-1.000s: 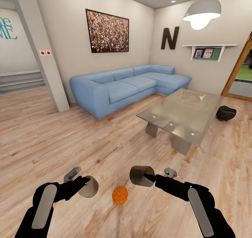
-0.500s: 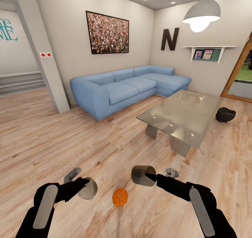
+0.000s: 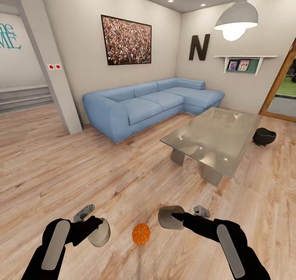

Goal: Place each of the two pumpkins and all three candles from the living room inside a cabinet in the living room (use any cabinet), then make sure every cabinet is closed, and position the cauldron so it is next to a table in the living room.

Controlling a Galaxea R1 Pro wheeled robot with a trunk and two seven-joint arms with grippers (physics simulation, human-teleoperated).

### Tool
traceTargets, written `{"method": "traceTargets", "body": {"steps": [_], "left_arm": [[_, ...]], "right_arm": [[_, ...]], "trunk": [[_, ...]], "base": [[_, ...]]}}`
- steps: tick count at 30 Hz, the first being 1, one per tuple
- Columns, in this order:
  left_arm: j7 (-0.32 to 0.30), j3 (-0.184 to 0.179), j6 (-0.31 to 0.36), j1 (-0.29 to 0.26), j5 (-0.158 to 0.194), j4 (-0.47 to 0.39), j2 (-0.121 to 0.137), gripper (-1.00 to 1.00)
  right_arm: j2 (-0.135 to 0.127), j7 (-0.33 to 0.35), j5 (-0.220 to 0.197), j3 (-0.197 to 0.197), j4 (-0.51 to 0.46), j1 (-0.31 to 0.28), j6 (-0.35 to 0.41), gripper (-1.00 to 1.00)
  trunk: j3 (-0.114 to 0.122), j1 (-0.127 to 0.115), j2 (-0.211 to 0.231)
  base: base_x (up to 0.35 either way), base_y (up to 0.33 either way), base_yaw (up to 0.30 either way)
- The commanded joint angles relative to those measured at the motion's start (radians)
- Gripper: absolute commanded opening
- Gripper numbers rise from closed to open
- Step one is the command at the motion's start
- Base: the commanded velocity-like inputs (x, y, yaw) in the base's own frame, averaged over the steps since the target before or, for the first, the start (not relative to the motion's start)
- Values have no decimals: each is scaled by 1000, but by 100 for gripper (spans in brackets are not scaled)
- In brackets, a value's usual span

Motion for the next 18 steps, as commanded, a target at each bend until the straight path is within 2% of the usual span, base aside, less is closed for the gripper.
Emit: {"method": "traceTargets", "body": {"steps": [1,13,15,18], "left_arm": [[10,2,4,-1,10,-1,-1,-100],[12,0,4,-1,7,-1,-1,-100],[29,0,4,-1,6,-1,-1,-100],[91,0,2,-1,7,-1,-1,-100]], "right_arm": [[0,10,5,-2,0,-1,5,-100],[-1,4,11,1,3,1,-27,-100],[-1,3,12,1,4,1,-26,-100],[-1,1,13,1,4,1,-24,-100]], "trunk": [[2,-4,7],[40,-50,91],[46,-58,105],[56,-69,126]], "base": [[0,0,0],[0,0,0],[0,0,0],[0,0,0]]}}
